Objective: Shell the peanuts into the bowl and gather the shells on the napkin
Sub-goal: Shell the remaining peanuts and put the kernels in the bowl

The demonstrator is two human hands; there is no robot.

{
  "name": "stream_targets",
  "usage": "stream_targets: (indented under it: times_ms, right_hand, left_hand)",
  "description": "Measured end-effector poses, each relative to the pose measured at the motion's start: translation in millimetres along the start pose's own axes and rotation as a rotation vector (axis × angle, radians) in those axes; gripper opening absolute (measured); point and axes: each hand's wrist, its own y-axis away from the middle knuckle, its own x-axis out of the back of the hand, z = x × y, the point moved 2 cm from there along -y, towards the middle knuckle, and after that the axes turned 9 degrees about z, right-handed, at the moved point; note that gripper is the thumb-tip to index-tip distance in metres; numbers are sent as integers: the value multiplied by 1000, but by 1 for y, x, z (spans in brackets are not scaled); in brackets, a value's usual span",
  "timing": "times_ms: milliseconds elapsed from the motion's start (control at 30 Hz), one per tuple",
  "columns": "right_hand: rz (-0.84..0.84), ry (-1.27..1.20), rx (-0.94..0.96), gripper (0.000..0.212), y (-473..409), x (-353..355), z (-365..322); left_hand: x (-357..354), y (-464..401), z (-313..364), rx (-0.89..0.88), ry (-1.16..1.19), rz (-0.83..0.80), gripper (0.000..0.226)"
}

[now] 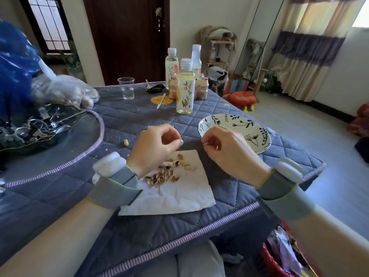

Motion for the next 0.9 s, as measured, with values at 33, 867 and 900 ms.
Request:
stream_targets:
  times_ms: [33,867,900]
  right_hand:
    - [1,17,-27,16,-7,9,8]
    - [-386,392,-134,25,-50,17,107]
    - [-367,380,-144,25,-50,18,106]
  left_hand:
    - [-3,-6,8,-25,-11,-11,4]
    - [-132,-77,41,-136,-511,-426,19]
    - [-130,-77,42,-147,-512,-401,20]
